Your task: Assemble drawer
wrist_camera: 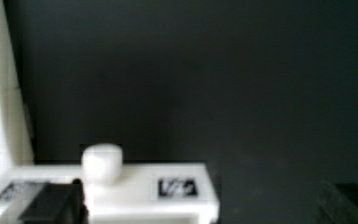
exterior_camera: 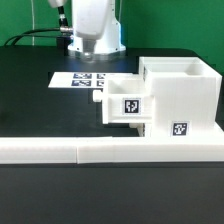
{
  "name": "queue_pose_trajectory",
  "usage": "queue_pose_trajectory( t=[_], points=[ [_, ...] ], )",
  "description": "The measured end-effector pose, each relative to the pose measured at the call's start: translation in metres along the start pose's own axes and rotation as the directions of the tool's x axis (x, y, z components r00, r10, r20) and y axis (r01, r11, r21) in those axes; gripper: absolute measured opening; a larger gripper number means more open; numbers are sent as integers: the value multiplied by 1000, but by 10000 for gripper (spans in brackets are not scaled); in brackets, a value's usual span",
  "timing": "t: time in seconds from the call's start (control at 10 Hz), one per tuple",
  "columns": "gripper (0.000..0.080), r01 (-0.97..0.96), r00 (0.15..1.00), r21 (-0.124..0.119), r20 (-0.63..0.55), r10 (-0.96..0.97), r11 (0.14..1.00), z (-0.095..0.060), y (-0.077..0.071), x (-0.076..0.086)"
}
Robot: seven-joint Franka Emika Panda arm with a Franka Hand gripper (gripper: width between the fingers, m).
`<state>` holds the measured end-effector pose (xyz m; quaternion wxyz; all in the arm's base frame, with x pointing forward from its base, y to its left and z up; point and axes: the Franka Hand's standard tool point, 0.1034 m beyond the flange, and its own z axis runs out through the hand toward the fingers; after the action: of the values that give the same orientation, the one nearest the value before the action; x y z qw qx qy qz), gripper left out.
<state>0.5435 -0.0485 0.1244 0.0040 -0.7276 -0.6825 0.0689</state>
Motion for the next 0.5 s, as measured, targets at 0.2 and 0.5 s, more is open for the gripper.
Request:
queue_pose_trajectory(
  t=[0.2, 0.5],
  points=[
    [648, 7, 1000, 0, -9, -7, 1000, 1, 0, 0],
    [648, 58, 989, 4, -139, -57, 998, 30, 4, -10]
  ],
)
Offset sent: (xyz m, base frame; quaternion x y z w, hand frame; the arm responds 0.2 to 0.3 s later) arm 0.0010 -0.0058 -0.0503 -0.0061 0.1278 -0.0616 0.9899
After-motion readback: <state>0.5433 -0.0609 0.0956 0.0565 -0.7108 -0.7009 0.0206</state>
